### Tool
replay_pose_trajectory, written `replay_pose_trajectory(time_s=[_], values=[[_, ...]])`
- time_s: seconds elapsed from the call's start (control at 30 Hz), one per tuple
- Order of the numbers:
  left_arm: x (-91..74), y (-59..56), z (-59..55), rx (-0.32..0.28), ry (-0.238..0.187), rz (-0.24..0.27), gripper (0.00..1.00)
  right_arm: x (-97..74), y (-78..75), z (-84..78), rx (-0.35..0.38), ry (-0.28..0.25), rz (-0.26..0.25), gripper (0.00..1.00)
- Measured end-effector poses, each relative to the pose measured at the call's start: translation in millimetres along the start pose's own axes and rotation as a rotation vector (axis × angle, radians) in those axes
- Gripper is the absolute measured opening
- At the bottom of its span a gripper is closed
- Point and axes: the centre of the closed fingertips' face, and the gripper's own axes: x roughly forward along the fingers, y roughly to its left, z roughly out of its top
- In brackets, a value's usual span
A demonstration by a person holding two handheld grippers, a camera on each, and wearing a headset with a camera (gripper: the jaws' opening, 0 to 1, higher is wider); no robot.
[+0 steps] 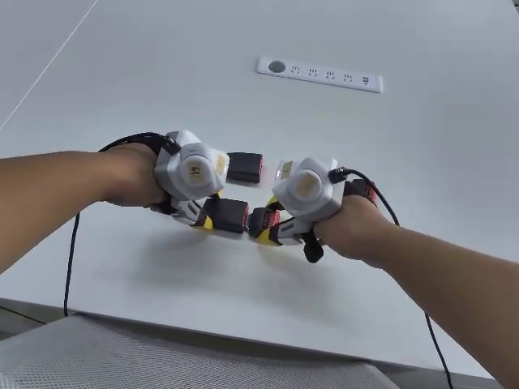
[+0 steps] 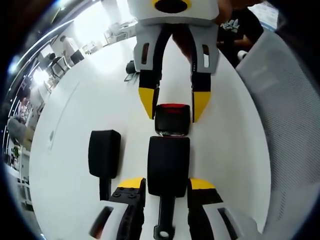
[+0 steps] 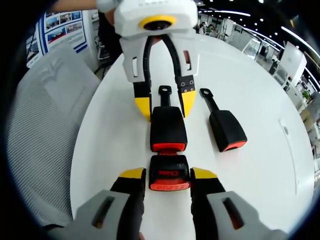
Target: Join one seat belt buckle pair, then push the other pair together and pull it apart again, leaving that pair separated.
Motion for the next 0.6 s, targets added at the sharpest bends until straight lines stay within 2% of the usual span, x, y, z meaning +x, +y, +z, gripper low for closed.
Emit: replay_pose_trajectory(time_s=[0.2, 0.3, 0.4, 0.5, 0.6], values=[[-16.2, 6.5, 6.1, -0.017, -0.030, 0.027, 0.36, -15.3, -2.5, 6.5, -0.012, -0.024, 0.000, 0.33], [-21.8, 15.3, 13.3, -0.027, -0.056, 0.057, 0.32, -23.2, -10.2, 3.8, -0.011, -0.030, -0.019, 0.33], [-25.7, 30.2, 22.6, -0.049, -0.086, 0.082, 0.32, -31.1, -23.5, -8.3, 0.000, -0.021, -0.044, 0.33], [-23.4, 46.6, 28.1, -0.058, -0.091, 0.103, 0.33, -38.9, -36.7, -22.0, 0.017, -0.013, -0.065, 0.33], [-19.8, 55.6, 31.4, -0.053, -0.094, 0.104, 0.34, -50.1, -55.1, -40.1, 0.018, 0.010, -0.095, 0.34]])
